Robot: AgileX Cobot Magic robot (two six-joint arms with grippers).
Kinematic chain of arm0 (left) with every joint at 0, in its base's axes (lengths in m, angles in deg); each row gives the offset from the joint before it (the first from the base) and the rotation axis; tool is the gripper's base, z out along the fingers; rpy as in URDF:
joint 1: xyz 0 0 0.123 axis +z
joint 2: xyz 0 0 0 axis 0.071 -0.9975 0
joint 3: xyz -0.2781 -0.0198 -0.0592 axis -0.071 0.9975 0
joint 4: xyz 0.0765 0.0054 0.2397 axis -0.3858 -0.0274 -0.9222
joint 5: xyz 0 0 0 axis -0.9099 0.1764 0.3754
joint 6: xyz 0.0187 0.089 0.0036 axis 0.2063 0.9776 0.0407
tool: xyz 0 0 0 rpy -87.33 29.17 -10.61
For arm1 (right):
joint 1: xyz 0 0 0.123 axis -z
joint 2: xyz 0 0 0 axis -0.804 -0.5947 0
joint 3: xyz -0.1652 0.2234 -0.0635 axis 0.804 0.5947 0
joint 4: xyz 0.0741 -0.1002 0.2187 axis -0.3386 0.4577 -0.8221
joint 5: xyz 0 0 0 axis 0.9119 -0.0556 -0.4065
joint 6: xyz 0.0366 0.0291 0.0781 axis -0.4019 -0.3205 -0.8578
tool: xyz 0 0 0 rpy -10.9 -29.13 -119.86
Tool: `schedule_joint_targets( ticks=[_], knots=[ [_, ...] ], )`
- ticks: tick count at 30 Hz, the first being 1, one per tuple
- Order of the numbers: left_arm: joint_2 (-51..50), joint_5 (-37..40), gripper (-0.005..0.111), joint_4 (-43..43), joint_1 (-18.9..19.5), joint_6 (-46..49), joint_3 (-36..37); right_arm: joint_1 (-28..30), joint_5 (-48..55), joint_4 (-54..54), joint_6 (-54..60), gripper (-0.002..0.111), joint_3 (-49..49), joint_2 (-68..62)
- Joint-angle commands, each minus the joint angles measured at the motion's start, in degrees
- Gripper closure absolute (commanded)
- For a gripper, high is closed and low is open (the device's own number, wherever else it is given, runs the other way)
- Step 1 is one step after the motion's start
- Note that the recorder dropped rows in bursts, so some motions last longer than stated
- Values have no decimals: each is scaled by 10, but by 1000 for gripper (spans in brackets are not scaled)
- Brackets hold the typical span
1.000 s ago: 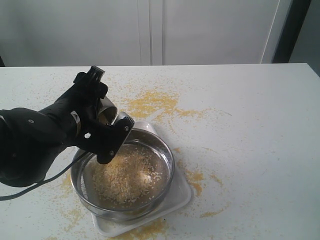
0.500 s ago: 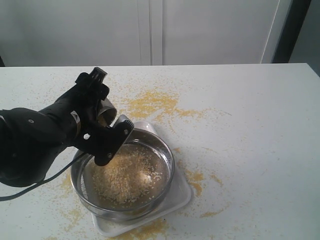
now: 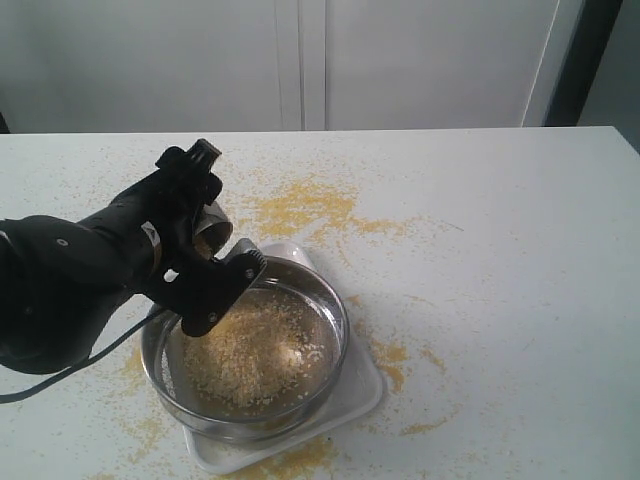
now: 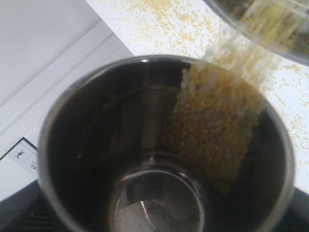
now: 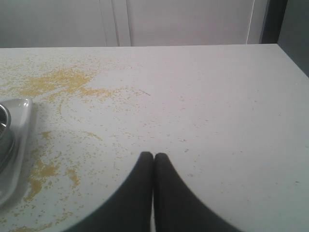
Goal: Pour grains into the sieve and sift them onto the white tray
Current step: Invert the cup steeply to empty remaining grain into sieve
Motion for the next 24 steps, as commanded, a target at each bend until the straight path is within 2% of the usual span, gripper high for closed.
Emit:
schedule_joint_targets(
  ticks=[1, 8, 14, 19, 24],
  knots=[
    [8, 12, 107, -13, -4, 31, -3, -1, -5, 4, -2, 108, 3, 3],
    [8, -8, 107, -13, -6, 79, -3, -1, -5, 4, -2, 108, 3, 3],
    [8, -2, 107, -13, -27, 102, -3, -1, -5, 4, -2, 108, 3, 3],
    [8, 79, 107, -13, -48, 101, -3, -1, -5, 4, -2, 108, 3, 3],
    [8, 89, 107, -13, -69, 98, -3, -1, -5, 4, -2, 108, 3, 3]
  ],
)
